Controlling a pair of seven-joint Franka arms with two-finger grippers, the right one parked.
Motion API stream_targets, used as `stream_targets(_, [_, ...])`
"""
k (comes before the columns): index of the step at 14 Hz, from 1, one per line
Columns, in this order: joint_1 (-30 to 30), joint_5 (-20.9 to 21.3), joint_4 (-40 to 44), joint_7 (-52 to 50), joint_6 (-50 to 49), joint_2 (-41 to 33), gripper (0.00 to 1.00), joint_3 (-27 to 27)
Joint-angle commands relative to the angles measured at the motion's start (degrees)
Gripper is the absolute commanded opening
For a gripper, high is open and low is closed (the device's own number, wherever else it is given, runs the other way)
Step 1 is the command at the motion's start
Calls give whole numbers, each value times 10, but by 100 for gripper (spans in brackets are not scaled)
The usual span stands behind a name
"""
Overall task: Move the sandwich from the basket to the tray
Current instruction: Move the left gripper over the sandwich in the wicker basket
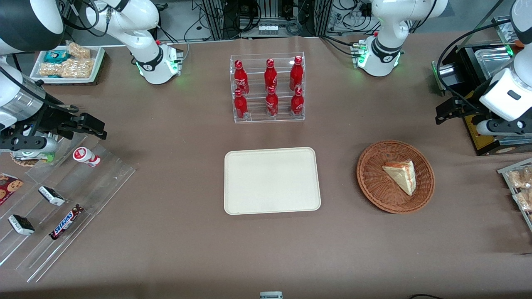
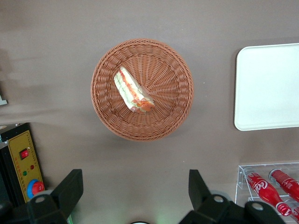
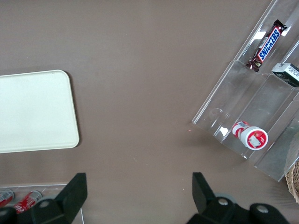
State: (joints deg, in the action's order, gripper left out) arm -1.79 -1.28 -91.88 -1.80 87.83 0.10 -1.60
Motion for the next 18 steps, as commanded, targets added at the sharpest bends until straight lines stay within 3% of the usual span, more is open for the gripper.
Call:
stream_targets(1, [4, -7, 16, 0, -21, 5, 100, -2])
stream_targets(8, [3, -6, 11, -7, -35, 10, 100, -2])
stream_targets(12, [3, -3, -37, -8, -14, 12, 100, -2])
stream_targets(18, [4, 29, -204, -9, 220, 55, 100, 0])
